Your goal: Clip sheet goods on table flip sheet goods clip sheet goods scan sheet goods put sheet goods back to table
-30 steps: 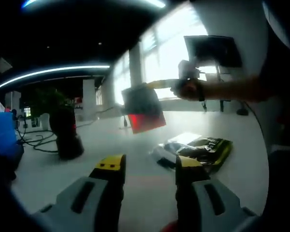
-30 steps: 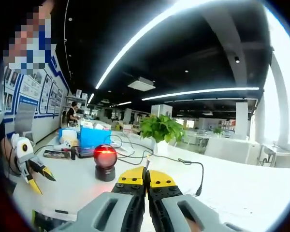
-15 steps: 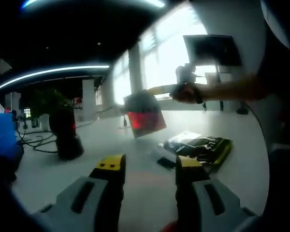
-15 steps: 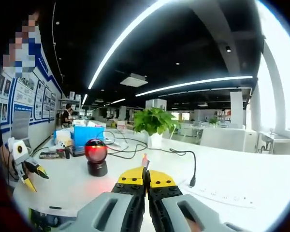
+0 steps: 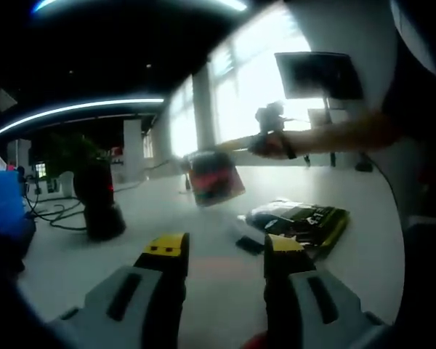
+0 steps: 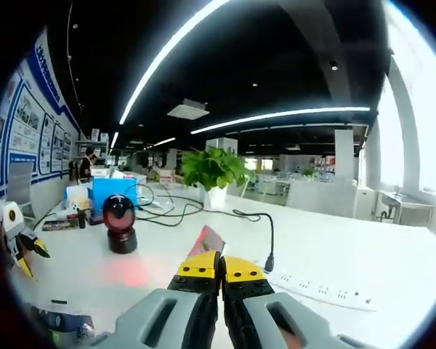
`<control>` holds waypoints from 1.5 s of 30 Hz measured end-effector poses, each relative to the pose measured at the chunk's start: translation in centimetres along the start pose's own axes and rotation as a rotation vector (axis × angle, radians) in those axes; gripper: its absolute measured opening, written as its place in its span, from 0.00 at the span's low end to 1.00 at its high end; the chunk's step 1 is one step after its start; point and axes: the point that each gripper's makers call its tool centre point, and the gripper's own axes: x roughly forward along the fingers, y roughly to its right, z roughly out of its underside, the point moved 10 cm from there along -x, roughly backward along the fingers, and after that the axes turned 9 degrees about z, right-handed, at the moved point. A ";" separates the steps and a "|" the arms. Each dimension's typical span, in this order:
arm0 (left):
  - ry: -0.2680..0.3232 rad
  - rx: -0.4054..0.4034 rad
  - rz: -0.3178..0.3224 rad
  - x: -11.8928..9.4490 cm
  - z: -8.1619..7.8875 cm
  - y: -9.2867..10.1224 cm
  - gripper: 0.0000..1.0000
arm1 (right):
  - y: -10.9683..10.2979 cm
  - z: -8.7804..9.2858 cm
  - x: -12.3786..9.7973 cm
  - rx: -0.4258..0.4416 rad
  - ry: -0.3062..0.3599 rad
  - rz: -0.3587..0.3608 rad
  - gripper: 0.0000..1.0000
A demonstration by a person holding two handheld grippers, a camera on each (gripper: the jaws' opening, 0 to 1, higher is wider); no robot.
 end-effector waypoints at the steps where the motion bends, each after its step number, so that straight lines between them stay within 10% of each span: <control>1: 0.000 0.000 -0.001 0.0 0.0 0.0 0.34 | 0.1 0.1 0.3 -0.012 -0.007 0.004 0.00; 45: 0.039 -0.066 0.022 -0.2 -0.3 0.1 0.35 | 2.8 7.9 5.6 -0.174 -0.244 0.064 0.00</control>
